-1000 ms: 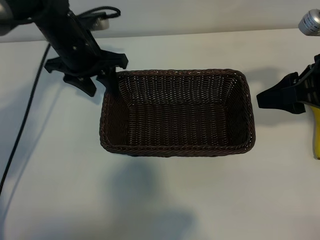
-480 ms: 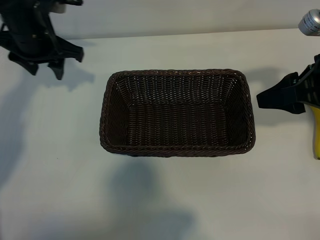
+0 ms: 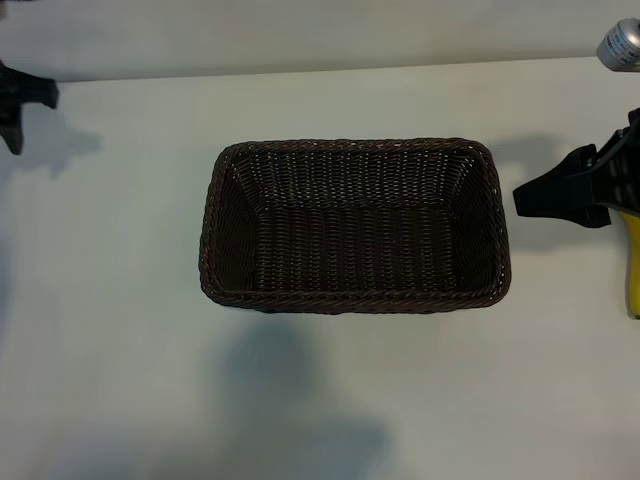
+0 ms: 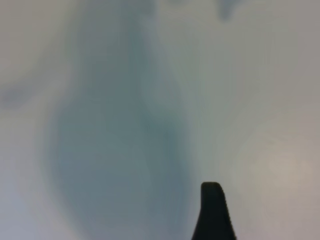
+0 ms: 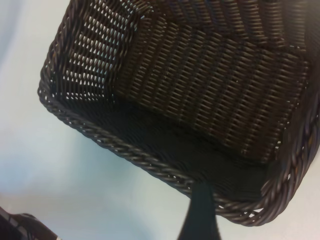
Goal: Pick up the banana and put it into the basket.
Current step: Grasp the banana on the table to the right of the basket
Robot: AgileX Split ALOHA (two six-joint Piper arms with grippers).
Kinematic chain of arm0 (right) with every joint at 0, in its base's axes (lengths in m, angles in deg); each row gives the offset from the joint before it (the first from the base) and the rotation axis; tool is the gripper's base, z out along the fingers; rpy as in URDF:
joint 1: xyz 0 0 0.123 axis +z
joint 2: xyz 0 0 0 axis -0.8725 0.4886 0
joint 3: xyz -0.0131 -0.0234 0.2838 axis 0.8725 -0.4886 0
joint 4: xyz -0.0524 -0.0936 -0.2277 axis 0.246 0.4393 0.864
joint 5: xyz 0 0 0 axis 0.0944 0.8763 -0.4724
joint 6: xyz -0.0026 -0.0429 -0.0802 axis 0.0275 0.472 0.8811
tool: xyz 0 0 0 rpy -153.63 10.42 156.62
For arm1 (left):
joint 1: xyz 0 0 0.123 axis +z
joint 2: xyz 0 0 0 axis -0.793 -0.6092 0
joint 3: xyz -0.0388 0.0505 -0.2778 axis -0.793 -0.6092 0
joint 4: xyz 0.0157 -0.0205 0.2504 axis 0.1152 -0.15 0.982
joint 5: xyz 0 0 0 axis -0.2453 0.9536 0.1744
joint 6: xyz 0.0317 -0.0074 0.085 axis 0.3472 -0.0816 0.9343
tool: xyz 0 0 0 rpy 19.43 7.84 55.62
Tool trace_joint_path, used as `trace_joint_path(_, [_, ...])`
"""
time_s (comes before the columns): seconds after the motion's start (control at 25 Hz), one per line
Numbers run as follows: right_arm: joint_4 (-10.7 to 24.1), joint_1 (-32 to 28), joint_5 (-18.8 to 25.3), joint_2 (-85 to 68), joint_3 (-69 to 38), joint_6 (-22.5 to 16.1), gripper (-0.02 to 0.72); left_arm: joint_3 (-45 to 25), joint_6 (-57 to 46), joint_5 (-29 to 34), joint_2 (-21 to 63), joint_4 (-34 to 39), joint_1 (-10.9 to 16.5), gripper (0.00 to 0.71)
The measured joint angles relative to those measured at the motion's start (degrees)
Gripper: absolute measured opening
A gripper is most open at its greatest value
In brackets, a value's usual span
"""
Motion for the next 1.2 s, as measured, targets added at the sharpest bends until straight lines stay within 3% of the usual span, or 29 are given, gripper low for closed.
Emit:
trace_joint_path(0.28, [0.0, 0.0, 0.0, 0.0, 0.0, 0.0, 0.584, -3.14, 1.32, 0.06, 10.47, -0.19, 0.08, 0.539])
trace_joint_path(0.84, [0.0, 0.0, 0.0, 0.0, 0.0, 0.0, 0.584, -38.76, 1.32, -0.9, 45.43, -5.73, 0.08, 0.539])
trace_joint_path(1.2, [0.0, 0.0, 0.0, 0.0, 0.0, 0.0, 0.584, -53.91, 1.32, -5.12, 69.18, -5.97, 0.08, 0.539])
